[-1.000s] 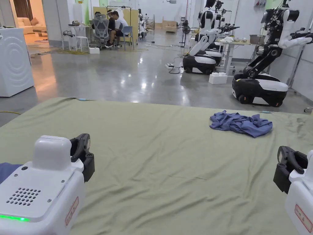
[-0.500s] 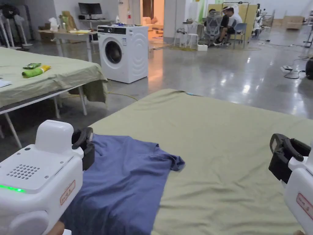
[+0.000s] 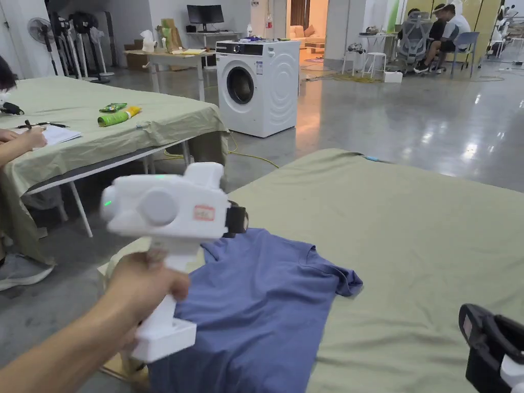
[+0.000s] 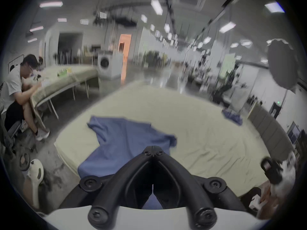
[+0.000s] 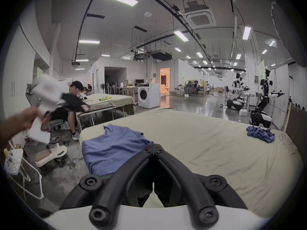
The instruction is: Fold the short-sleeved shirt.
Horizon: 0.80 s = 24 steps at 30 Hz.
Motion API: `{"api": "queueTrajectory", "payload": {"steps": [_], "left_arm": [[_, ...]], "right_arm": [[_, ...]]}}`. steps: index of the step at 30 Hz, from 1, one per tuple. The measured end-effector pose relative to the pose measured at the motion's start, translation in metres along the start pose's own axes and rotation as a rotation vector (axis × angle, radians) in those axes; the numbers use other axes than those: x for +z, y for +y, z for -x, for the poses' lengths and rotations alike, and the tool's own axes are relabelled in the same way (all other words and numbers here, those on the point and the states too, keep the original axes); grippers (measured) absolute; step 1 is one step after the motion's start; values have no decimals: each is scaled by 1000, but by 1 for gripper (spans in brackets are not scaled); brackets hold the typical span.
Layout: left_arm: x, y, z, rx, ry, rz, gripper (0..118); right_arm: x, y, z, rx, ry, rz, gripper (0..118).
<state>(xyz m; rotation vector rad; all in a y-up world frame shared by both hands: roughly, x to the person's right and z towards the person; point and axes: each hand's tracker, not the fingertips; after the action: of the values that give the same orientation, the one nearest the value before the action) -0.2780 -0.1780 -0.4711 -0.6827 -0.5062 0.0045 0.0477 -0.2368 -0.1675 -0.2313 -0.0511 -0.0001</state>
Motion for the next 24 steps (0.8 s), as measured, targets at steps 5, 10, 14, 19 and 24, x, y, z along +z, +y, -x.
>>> {"api": "queueTrajectory", "payload": {"steps": [5, 10, 14, 19, 24], "left_arm": [[-145, 9, 22, 113, 63, 546, 0], [-180, -1, 21, 128, 16, 510, 29], [-194, -4, 21, 108, -22, 580, 100], [-226, -22, 23, 83, 30, 582, 100], [-237, -48, 5, -71, 92, 503, 42]], "right_arm": [[-5, -20, -4, -71, 11, 87, 2], [-5, -28, -10, -43, -16, 105, 2], [-15, -32, -21, -95, -12, 128, 2], [-22, -35, -22, -90, -22, 152, 2], [-14, -39, -31, -75, -38, 165, 2]]}}
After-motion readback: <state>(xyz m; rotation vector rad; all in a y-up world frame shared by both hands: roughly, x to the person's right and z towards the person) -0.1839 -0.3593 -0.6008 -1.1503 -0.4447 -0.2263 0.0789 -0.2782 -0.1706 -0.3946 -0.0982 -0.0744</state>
